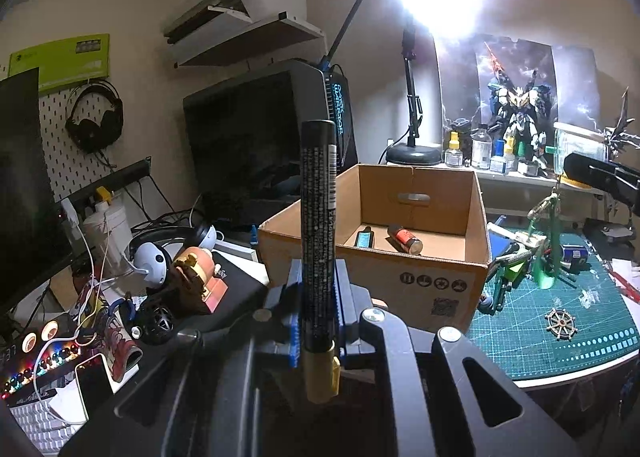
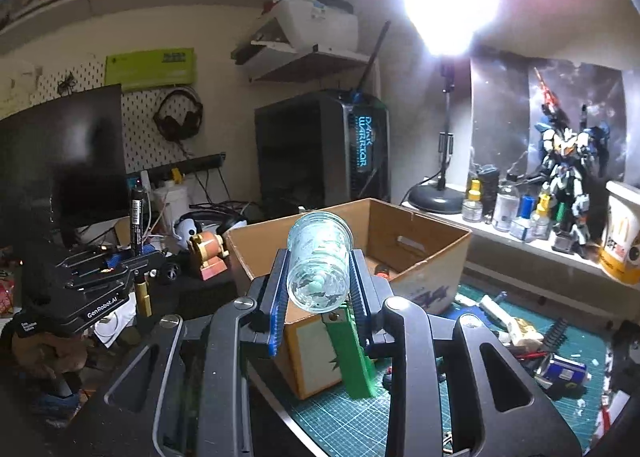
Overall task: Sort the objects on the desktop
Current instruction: 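Carry the marker and cup toward the cardboard box with both tools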
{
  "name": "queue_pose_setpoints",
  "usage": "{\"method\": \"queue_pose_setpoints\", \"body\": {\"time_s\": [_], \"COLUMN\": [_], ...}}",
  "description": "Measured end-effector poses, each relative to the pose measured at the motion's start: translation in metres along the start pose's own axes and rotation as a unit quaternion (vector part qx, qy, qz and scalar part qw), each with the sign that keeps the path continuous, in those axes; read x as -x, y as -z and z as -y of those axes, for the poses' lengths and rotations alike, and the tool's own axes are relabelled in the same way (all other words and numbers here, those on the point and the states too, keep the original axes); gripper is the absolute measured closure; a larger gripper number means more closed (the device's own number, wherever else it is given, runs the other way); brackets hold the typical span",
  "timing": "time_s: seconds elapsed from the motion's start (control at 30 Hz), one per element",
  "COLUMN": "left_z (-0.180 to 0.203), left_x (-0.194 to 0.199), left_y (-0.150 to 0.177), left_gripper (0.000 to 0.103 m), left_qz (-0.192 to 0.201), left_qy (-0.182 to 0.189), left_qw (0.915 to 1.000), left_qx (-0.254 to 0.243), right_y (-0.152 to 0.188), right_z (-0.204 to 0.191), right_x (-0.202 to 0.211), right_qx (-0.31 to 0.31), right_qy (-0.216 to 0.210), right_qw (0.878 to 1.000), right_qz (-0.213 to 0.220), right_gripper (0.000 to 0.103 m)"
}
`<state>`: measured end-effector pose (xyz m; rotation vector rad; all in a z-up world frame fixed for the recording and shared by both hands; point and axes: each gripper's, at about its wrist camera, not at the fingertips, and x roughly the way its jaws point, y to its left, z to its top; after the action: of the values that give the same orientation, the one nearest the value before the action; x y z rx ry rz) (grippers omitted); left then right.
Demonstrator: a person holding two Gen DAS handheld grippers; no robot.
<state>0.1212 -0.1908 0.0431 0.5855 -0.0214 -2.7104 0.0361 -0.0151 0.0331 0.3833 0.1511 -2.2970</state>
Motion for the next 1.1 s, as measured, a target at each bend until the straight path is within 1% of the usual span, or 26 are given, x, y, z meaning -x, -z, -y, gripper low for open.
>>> {"method": "queue_pose_setpoints", "body": {"time_s": [0.23,0.4,0.67,0.8,0.87,0.97,1.1], "left_z": [0.003,0.005,0.016,0.023,0.027,0.031,0.037], "left_x": [-0.002,-0.003,-0.003,-0.01,-0.018,-0.025,-0.034], "left_y": [-0.003,-0.012,-0.04,-0.054,-0.062,-0.072,-0.086], "left_gripper": [0.09,0.09,0.09,0.09,0.09,0.09,0.09], "left_qz": [-0.007,-0.006,0.013,0.02,0.019,0.02,0.021], "left_qy": [0.004,0.008,0.014,0.025,0.03,0.032,0.03], "left_qw": [0.9999,0.9999,0.9994,0.9987,0.9983,0.9976,0.9959], "left_qx": [-0.007,-0.01,-0.028,-0.039,-0.047,-0.059,-0.083], "right_y": [-0.001,-0.004,-0.032,-0.05,-0.058,-0.072,-0.088], "right_z": [-0.002,0.0,0.005,0.007,0.007,0.016,0.027], "right_x": [-0.004,-0.006,0.001,-0.001,-0.004,-0.01,-0.021], "right_qx": [0.002,0.002,0.016,0.028,0.034,0.031,0.039], "right_qy": [-0.014,-0.024,-0.039,-0.043,-0.054,-0.081,-0.079], "right_qw": [1.0,1.0,0.999,0.999,0.998,0.996,0.996], "right_qz": [-0.006,-0.011,0.006,0.011,0.008,0.001,-0.008], "right_gripper": [0.076,0.076,0.076,0.076,0.076,0.076,0.076]}}
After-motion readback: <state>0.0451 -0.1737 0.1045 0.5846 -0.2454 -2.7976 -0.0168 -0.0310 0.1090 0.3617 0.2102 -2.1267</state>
